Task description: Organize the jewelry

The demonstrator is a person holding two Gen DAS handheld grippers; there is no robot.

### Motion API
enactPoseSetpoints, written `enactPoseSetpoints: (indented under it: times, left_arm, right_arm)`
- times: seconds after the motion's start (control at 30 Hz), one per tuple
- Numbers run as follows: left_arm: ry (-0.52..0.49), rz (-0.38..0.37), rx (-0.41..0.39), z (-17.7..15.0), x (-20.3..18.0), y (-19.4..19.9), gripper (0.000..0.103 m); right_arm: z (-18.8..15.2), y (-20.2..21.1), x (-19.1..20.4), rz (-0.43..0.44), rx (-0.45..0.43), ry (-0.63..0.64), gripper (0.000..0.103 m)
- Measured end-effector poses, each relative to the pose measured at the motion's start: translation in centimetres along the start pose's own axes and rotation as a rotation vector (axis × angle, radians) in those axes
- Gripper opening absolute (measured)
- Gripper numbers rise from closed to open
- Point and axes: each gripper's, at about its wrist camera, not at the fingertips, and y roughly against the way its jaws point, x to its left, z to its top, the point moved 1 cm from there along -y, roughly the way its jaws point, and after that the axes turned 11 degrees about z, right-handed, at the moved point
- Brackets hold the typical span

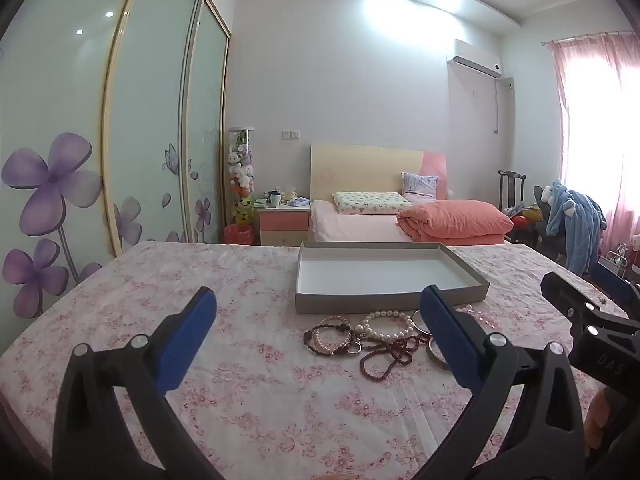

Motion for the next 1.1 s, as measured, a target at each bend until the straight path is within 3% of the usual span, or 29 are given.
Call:
enactPoseSetpoints:
  times: [1.1]
  left_arm:
    - [0.007, -0.003, 0.012, 0.00, 0.02, -0.05, 0.099]
  right_arm:
    - [0.03, -0.05, -0.11, -0.001, 0.007, -0.004, 0.101]
